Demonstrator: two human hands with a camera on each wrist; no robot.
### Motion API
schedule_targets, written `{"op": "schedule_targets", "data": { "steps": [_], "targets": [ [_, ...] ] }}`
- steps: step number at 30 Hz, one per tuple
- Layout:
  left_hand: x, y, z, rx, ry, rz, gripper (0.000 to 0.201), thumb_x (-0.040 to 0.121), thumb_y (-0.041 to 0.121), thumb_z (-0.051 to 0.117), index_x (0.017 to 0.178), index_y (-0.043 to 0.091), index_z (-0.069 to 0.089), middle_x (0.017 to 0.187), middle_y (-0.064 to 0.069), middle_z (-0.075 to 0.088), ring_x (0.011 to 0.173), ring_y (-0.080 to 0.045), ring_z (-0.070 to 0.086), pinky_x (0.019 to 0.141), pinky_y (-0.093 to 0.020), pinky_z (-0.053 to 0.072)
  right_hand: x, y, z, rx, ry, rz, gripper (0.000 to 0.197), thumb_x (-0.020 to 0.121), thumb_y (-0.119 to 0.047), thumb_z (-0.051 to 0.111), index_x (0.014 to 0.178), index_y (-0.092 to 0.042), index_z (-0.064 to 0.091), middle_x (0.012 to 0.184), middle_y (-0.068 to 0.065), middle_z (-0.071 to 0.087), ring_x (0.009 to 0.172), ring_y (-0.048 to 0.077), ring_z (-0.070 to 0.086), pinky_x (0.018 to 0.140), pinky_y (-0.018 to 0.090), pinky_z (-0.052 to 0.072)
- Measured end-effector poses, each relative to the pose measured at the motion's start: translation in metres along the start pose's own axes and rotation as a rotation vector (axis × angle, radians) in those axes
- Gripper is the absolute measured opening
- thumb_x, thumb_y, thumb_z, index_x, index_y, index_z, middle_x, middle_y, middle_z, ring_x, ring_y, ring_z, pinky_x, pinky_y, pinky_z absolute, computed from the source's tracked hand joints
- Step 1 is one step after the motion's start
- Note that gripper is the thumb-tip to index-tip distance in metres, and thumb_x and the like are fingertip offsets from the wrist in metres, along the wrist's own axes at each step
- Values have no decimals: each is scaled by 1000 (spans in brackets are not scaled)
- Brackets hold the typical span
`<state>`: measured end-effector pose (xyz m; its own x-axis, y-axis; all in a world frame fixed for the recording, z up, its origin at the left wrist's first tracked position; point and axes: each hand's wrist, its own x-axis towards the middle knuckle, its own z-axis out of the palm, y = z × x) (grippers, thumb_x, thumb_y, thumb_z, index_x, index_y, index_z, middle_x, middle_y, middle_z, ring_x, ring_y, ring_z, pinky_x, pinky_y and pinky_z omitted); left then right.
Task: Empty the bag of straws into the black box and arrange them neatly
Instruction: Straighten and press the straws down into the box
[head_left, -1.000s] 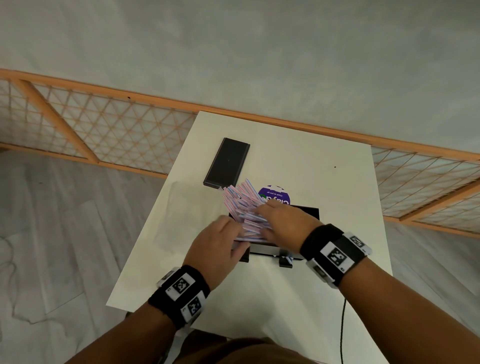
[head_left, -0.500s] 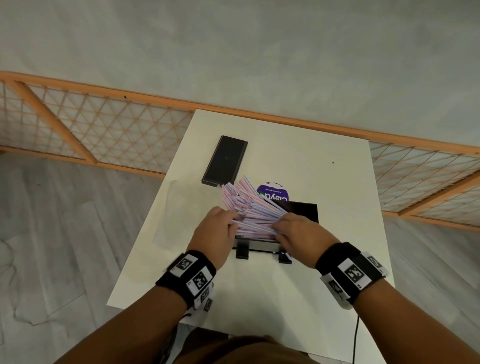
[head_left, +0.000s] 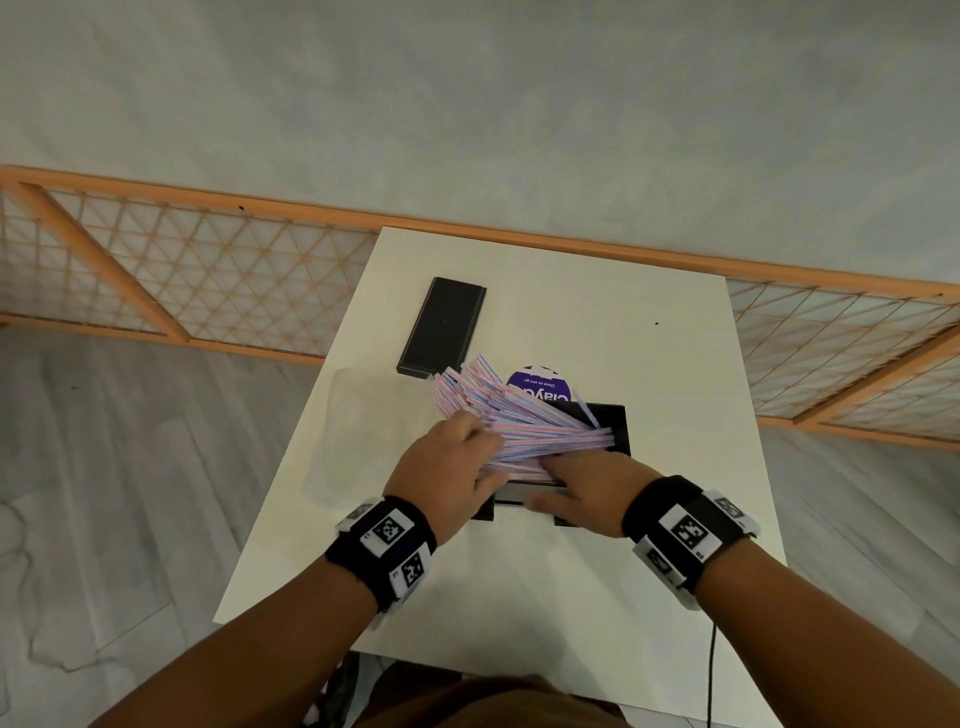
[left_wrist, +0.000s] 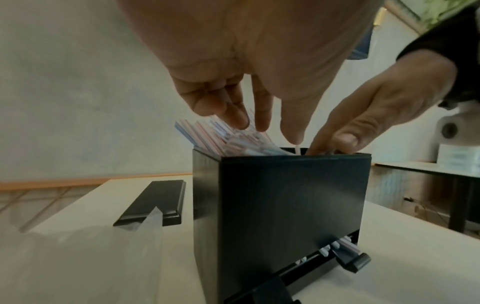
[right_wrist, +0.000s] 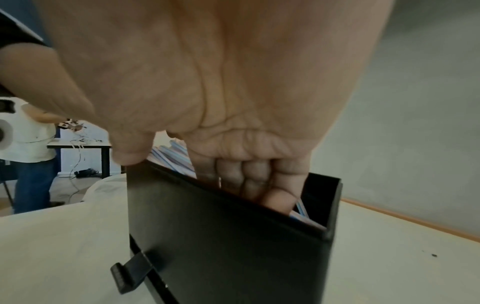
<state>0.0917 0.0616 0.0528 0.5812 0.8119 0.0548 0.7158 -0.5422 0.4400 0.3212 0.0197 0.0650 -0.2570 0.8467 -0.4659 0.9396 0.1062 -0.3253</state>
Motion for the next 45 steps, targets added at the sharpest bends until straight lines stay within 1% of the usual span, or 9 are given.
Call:
{"op": "schedule_targets", "data": {
  "steps": [7,11,14,19,25,28,32,37,45],
  "targets": [
    [9,11,17,83,-117,77,23,98,37,55,105,21,70,102,1,55,97,-20,56,74,-31,50,22,-6,11,-118,3,65,74,72,-69,60,134,-29,51,126,-1,65,113,22,61,94,39,52],
    [13,7,34,128,-163,78,37,101,35,40,95,19,73,95,0,57,95,-23,58,82,-39,55,29,-7,12,-122,-15,110,74,74,-61,66,137,-25,49,129,1,64,118,23,57,97,38,50],
    [11,8,36,146,-124,69,19,97,26,60,86,18,74,89,-2,60,90,-27,61,73,-42,57,33,-2,15,-152,2,126,70,76,-55,65,135,-21,50,127,5,65,121,28,55,100,40,49],
    [8,6,36,128,-127,60,23,99,28,57,87,17,72,90,-3,61,91,-27,60,75,-43,57,30,-5,14,-218,30,87,47,84,-39,63,123,-14,54,119,12,66,111,32,58,95,39,49],
    [-1,9,19,175,-4,146,12,80,26,82,74,22,72,77,4,63,74,-18,64,63,-26,52,3,-16,-5,-139,56,6,30,87,-34,59,113,-19,59,109,4,69,98,25,65,81,35,52],
    [-4,8,12,66,42,79,12,88,28,73,83,19,67,87,1,61,81,-21,61,62,-28,47,-10,-19,-21,-98,233,-33,23,92,-37,59,109,-21,62,104,0,67,95,22,64,77,33,49],
    [-1,6,2,6,48,-86,21,89,33,68,104,23,57,102,3,53,85,-17,55,66,-26,48,2,-3,-37,-12,393,52,40,92,-34,64,129,-20,59,121,4,59,104,26,62,83,33,48],
    [1,2,1,-104,-22,-297,41,83,42,74,112,27,48,111,4,53,91,-18,57,77,-35,57,34,8,-27,-95,188,138,33,91,-41,59,117,-21,62,119,5,62,107,27,61,88,35,49],
    [-1,5,9,-67,-17,-231,32,92,35,63,121,23,53,114,2,53,88,-18,58,75,-31,53,44,-6,-1,-83,173,-4,36,101,-46,40,115,-25,66,107,2,72,99,24,65,85,37,53]
  ]
}}
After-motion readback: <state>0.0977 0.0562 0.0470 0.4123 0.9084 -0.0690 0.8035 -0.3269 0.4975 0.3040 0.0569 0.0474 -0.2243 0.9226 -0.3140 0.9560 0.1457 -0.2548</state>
